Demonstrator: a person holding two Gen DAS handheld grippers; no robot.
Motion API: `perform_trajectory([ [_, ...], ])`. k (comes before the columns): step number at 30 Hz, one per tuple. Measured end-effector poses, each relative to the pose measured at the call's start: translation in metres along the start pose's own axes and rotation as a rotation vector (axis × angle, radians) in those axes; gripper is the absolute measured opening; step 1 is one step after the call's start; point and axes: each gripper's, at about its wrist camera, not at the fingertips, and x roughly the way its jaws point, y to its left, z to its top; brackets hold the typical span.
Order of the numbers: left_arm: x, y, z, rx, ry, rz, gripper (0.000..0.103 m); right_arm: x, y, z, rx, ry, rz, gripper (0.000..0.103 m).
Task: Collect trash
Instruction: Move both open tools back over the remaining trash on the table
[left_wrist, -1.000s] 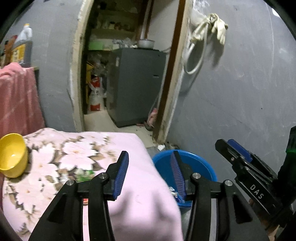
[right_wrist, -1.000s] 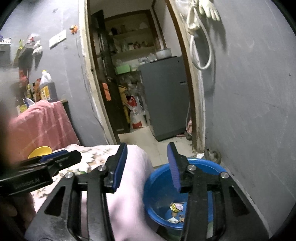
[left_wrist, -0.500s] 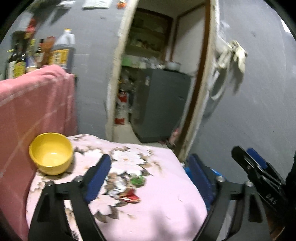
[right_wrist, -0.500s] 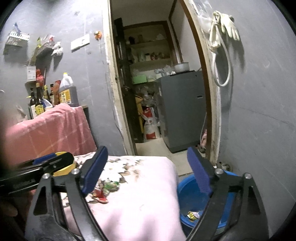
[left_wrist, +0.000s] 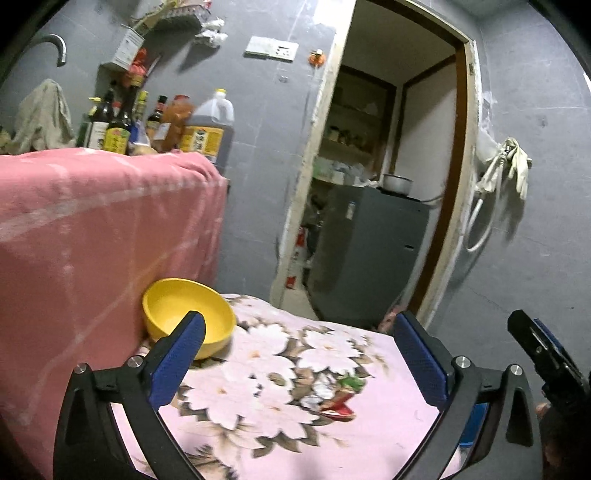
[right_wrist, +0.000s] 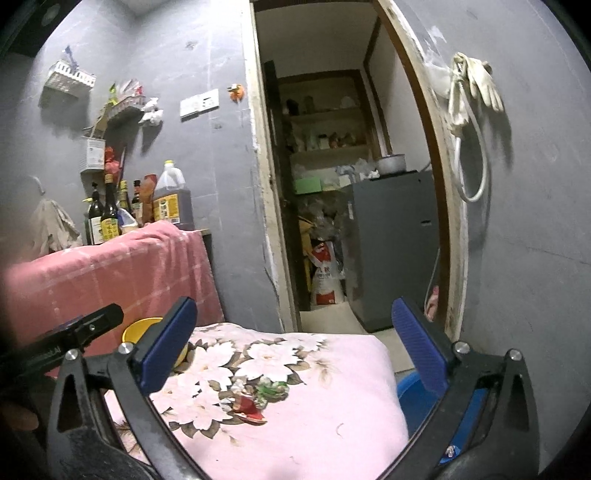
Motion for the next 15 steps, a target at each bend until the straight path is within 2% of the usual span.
perform_trajectory([
  [8,-0.004,0.02,-0.009,0.018,-0.034,0.054,0.099,0.003,0.023,-0.011,-0.065,-0.027,0.043,0.103],
  [15,0.006,0.031,-0.021,0.027,-0.016,0.069,0.099,0.016,0.035,-0.026,-0.142,-0.007,0.071,0.103],
])
